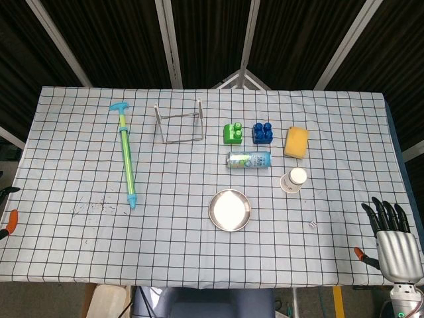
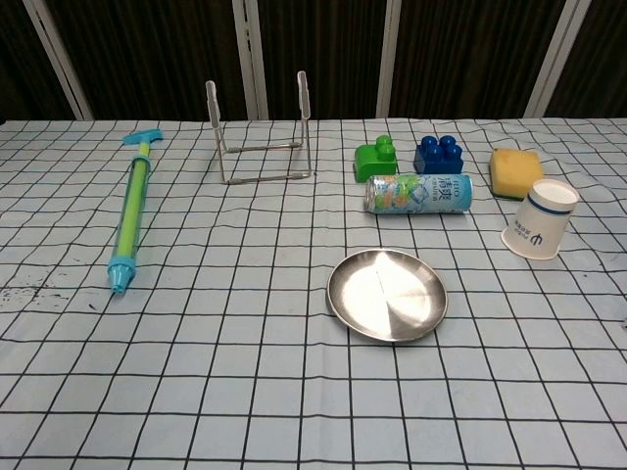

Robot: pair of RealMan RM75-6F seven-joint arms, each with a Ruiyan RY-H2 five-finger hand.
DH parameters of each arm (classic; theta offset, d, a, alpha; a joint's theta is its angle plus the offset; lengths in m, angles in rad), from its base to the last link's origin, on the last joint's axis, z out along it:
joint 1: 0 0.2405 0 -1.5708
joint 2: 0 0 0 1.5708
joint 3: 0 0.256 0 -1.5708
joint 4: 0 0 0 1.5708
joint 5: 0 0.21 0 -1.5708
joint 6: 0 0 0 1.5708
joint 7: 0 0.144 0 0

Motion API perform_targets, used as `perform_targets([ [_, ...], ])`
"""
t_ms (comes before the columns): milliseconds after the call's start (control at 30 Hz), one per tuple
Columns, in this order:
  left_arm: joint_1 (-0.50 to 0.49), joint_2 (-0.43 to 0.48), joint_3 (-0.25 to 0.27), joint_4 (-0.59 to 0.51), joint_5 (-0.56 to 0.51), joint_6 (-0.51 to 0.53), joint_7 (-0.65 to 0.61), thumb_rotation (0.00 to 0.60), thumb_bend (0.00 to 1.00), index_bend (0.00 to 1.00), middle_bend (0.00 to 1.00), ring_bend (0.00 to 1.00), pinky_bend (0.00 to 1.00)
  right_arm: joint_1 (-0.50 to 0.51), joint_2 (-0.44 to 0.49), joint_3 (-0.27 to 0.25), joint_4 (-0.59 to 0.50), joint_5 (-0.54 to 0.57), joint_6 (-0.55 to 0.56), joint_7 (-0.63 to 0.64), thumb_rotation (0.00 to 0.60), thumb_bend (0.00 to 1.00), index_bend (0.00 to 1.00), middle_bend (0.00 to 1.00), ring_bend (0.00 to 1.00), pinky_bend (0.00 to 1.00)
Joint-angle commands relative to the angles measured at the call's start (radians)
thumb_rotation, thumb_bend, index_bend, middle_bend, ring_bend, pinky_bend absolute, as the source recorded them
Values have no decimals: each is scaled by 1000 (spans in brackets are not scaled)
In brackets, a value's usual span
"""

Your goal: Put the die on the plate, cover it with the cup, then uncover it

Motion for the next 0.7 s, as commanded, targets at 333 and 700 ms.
perform_targets([
  [333,11,5,2,-9,5,20,2,600,675,257,0,0,95,7,-2,-7,2,-4,-17,2,600,2,176,90,46,0],
  [700,6,0,1,-11,2,13,15,600,675,257,0,0,95,38,-74,-2,21,27,-75,-31,600,3,274,101,53,0],
])
